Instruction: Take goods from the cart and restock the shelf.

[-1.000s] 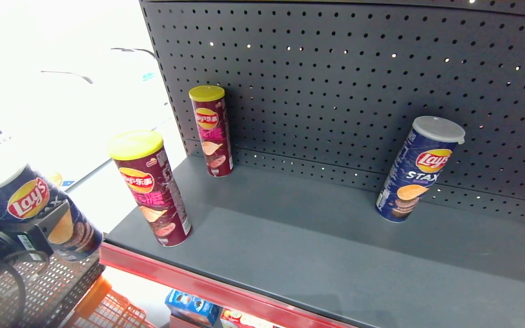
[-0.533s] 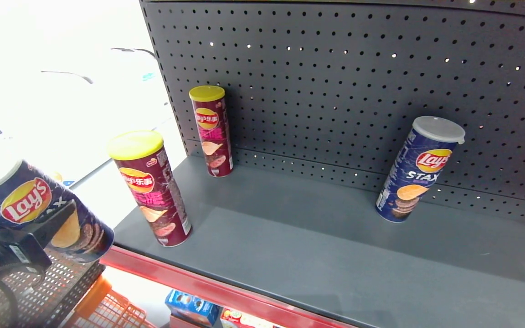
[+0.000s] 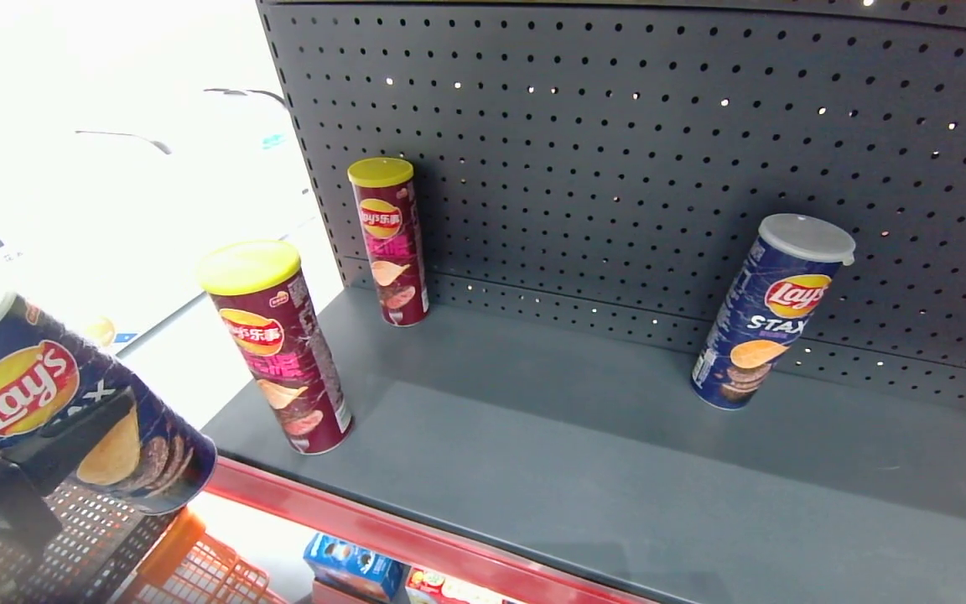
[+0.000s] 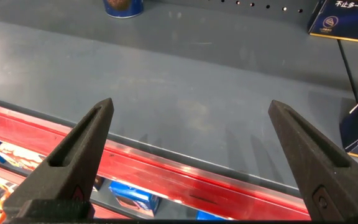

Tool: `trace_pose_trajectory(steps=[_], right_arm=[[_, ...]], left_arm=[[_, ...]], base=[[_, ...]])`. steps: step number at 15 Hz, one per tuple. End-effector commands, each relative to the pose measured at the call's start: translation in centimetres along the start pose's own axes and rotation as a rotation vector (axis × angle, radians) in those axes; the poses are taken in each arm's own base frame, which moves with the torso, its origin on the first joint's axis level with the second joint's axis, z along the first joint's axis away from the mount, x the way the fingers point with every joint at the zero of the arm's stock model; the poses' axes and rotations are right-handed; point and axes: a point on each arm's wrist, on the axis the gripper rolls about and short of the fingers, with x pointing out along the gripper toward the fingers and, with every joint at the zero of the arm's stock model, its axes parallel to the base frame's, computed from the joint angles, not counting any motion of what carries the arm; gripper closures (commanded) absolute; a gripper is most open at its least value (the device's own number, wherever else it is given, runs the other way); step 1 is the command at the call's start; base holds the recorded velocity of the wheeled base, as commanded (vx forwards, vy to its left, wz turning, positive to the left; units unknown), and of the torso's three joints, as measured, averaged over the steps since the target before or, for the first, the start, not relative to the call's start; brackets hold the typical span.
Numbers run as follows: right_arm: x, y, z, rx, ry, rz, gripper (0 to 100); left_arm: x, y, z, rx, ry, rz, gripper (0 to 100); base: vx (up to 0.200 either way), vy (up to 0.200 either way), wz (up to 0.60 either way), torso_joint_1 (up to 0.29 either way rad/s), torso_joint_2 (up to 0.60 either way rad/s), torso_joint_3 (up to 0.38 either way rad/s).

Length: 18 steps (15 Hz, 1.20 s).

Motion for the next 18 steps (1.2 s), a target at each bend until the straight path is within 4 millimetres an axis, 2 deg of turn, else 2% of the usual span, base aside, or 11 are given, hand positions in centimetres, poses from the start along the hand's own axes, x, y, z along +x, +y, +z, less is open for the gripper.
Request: trace_pose_trajectory(steps=[1,4,12,18], right_arm=[[0.0,0.0,0.0,0.0,0.001,0.001,0],[0.0,0.0,0.0,0.0,0.001,0.001,0],[0.0,0.0,0.0,0.002,0.001,-0.001,0],[0.0,0.0,0.0,0.0,0.001,0.001,0]], left_arm=[[-0.3,-0.4,0.5,0.003,-0.03,-0.033,100],[-0.1,-1.0,1.3,0.006,-0.053,-0.08,100],[-0.3,-3.4,0.5,0.003,-0.026,-0.295,100],[0.2,-4.1,0.2,0.008,0.003,-0.349,100]], base=[[0.0,0.0,0.0,0.0,0.0,0.0],[0.0,0.0,0.0,0.0,0.0,0.0],[0.0,0.0,0.0,0.0,0.0,0.0],[0.0,0.0,0.0,0.0,0.0,0.0]])
